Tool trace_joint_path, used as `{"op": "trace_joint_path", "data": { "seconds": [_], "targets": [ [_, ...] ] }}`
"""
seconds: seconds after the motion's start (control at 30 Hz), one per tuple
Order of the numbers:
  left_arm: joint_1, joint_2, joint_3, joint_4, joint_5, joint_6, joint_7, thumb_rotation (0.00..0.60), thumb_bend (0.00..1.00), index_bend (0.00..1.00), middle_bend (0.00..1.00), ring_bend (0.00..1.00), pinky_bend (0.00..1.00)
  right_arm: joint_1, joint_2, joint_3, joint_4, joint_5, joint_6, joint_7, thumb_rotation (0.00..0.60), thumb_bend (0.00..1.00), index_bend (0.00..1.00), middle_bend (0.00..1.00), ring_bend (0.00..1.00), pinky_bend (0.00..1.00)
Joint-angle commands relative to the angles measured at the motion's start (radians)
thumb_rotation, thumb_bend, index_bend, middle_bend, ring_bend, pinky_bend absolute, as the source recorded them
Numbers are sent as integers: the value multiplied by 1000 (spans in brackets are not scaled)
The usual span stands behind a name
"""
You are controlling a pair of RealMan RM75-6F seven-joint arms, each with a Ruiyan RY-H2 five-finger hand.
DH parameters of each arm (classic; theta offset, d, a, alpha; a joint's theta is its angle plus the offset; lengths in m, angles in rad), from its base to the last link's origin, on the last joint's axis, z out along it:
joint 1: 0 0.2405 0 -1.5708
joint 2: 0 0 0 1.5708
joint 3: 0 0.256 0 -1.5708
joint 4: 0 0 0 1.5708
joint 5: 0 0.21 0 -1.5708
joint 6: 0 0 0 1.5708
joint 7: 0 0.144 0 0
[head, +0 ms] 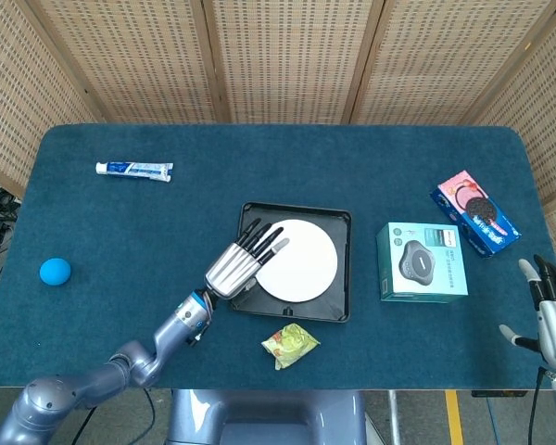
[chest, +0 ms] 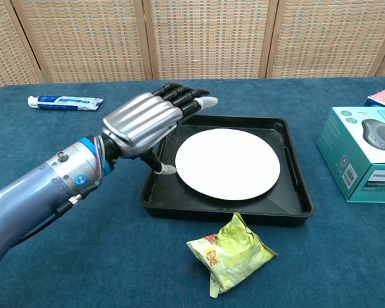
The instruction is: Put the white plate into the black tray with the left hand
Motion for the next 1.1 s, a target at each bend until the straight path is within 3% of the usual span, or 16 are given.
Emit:
{"op": "trace_joint_path", "data": {
  "seconds": [0.03,0.17,0.47,0.6,0.83,1.1],
  "targets": [
    [85,131,5,-193,-51,30,89,600,0,0,0,0,0,1,-1,-4,-4,-6,-2,-5,600,169,109,0,0,0],
    [168,250,16,-376,-106,51,137,600,0,0,0,0,0,2,-3,-11,-14,-22,3,-19,600,169,108,0,0,0],
    [313,439,55,-613,-157,158,201,600,0,0,0,0,0,0,-3,-23,-38,-50,18,-52,600,169,105,0,0,0],
    [442,583,112,-731,-174,261,162,600,0,0,0,0,0,1,-7,-29,-52,-59,19,-87,600,169,97,0,0,0],
    [531,681,166,-796,-171,289,149,600,0,0,0,0,0,5,-9,-32,-66,-50,4,-117,600,168,81,0,0,0],
    [565,694,146,-770,-146,313,97,600,0,0,0,0,0,7,-11,-37,-75,-61,2,-125,600,169,81,0,0,0]
  ]
}}
